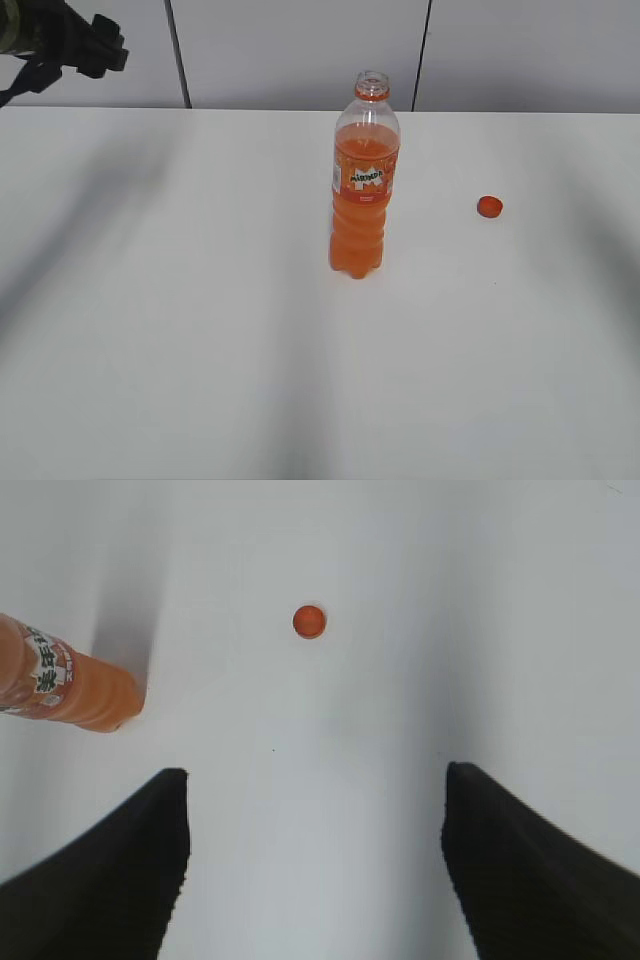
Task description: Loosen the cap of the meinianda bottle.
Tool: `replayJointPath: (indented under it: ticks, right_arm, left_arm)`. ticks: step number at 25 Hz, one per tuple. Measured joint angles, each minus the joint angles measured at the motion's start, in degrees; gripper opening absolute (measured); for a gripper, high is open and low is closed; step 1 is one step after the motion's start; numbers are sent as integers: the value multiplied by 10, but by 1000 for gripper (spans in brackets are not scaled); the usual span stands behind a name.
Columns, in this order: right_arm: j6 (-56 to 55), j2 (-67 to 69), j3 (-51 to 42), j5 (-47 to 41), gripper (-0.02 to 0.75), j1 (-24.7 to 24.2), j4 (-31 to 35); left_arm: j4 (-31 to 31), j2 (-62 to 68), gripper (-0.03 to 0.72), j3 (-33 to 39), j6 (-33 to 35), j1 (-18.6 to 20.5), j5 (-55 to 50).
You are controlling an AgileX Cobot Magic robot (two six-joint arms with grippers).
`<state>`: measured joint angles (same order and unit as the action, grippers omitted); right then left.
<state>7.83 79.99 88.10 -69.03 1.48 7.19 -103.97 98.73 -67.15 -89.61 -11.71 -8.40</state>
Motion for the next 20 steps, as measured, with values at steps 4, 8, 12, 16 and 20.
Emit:
replayJointPath:
  ticks: [4, 8, 12, 16, 20]
  right_arm:
    - [6, -19, 0, -4, 587, 0, 0]
    - [10, -45, 0, -6, 587, 0, 0]
    - [10, -69, 0, -7, 587, 0, 1]
    - [14, -86, -4, -8, 587, 0, 1]
    - [21, -111, -48, -8, 587, 0, 0]
  left_arm:
    - [155, -17, 575, 0, 185, 20, -15]
    - [424, -29, 549, 0, 524, 24, -128]
    - [608, -34, 540, 0, 710, 40, -288]
    - [766, -59, 538, 0, 789, 63, -409]
    - [891, -106, 538, 1, 866, 64, -483]
